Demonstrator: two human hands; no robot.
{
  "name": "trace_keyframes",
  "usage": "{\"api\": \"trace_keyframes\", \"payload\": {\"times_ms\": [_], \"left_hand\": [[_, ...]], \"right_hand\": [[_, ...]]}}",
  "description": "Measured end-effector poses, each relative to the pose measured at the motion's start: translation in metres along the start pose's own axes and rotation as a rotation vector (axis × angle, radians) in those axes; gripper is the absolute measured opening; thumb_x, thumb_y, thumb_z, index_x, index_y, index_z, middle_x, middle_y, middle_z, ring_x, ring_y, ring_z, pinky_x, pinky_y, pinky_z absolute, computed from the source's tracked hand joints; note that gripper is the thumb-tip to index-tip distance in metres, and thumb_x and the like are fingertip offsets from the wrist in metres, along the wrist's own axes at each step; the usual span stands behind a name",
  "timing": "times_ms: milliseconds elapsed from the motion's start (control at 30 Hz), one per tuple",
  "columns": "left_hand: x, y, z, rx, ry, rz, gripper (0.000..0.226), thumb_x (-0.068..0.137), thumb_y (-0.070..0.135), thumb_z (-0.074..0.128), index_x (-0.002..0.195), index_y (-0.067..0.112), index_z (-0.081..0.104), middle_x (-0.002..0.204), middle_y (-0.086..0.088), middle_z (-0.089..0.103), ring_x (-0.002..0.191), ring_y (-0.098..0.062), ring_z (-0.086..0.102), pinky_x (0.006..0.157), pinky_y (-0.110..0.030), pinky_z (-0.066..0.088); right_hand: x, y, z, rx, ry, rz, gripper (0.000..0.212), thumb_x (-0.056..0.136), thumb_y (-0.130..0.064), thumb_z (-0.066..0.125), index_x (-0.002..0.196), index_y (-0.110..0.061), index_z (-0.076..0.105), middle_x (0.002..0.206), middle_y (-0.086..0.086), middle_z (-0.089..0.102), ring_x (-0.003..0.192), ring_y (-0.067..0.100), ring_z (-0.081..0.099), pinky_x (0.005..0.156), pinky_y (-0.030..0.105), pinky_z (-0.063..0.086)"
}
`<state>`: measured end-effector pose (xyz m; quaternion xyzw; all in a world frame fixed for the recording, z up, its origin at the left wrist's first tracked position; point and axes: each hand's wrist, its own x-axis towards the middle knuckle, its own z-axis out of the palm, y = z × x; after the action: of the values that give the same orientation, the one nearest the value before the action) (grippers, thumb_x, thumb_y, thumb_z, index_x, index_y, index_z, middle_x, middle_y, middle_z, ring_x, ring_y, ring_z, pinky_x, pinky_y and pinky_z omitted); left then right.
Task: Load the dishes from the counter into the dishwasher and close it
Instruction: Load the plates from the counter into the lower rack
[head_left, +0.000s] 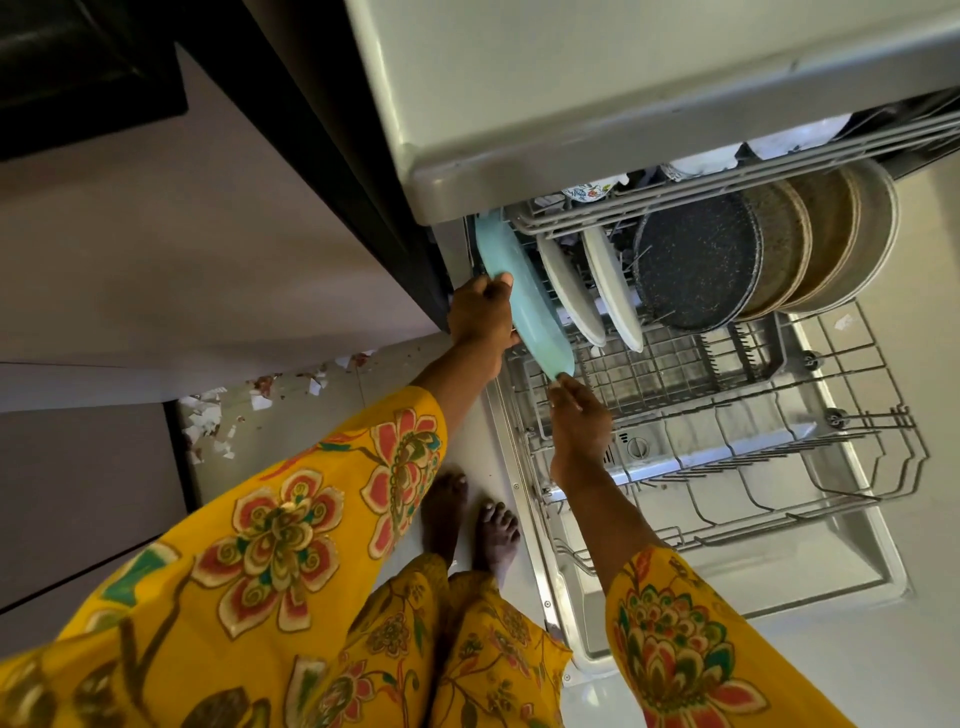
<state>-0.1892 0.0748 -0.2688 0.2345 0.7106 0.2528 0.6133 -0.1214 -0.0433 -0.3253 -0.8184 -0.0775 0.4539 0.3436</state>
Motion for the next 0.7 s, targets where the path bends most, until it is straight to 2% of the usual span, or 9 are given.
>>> {"api": "trace_keyframes", "payload": {"times_ms": [67, 133, 200, 300, 500, 700], "left_hand": [[0.001, 0.000, 0.001, 0.021, 0.019, 0.011, 0.031, 0.098, 0.024, 0.049, 0.123, 0.007, 0.055, 0.109, -0.014, 0.058, 0.099, -0.030, 0.059, 0.080, -0.045, 0.056], [0.001, -0.001, 0.002, 0.088, 0.046, 0.042, 0.033, 0.097, 0.026, 0.048, 0.123, 0.006, 0.056, 0.117, -0.017, 0.060, 0.104, -0.033, 0.061, 0.085, -0.050, 0.055], [0.003, -0.003, 0.004, 0.121, 0.072, 0.064, 0.034, 0.096, 0.027, 0.048, 0.119, 0.004, 0.058, 0.119, -0.019, 0.060, 0.107, -0.036, 0.060, 0.089, -0.049, 0.053], [0.005, -0.006, 0.006, 0.142, 0.098, 0.082, 0.033, 0.095, 0.028, 0.048, 0.112, 0.002, 0.059, 0.115, -0.022, 0.062, 0.105, -0.038, 0.060, 0.090, -0.049, 0.052], [-0.010, -0.004, 0.005, 0.150, 0.108, 0.125, 0.031, 0.097, 0.028, 0.044, 0.112, 0.005, 0.059, 0.117, -0.019, 0.062, 0.107, -0.036, 0.060, 0.089, -0.049, 0.052], [-0.008, -0.005, 0.006, 0.137, 0.115, 0.105, 0.031, 0.097, 0.027, 0.046, 0.112, 0.004, 0.060, 0.115, -0.019, 0.063, 0.104, -0.036, 0.061, 0.088, -0.050, 0.053]], "right_hand": [[0.003, 0.000, -0.001, 0.024, -0.021, 0.027, 0.027, 0.087, -0.020, 0.061, 0.113, -0.016, 0.068, 0.105, 0.001, 0.069, 0.093, 0.015, 0.061, 0.089, 0.035, 0.051], [0.005, 0.001, -0.001, 0.074, -0.044, 0.049, 0.023, 0.086, -0.020, 0.061, 0.107, -0.017, 0.070, 0.093, -0.003, 0.069, 0.085, 0.014, 0.060, 0.083, 0.034, 0.051], [0.004, 0.001, -0.001, 0.150, -0.038, 0.068, 0.012, 0.085, -0.020, 0.061, 0.088, -0.021, 0.072, 0.072, -0.009, 0.063, 0.069, 0.010, 0.054, 0.069, 0.031, 0.046], [0.003, 0.000, -0.005, 0.232, 0.001, 0.089, 0.026, 0.087, -0.014, 0.058, 0.064, -0.022, 0.066, 0.057, -0.005, 0.054, 0.057, 0.010, 0.045, 0.055, 0.026, 0.037], [-0.007, -0.003, -0.009, 0.282, 0.061, 0.103, 0.021, 0.083, -0.017, 0.064, 0.062, -0.020, 0.066, 0.057, -0.008, 0.058, 0.061, 0.012, 0.051, 0.060, 0.028, 0.042], [-0.001, 0.000, -0.013, 0.266, 0.027, 0.119, 0.026, 0.080, -0.018, 0.065, 0.054, -0.023, 0.064, 0.050, -0.012, 0.056, 0.057, 0.010, 0.048, 0.058, 0.027, 0.038]]}}
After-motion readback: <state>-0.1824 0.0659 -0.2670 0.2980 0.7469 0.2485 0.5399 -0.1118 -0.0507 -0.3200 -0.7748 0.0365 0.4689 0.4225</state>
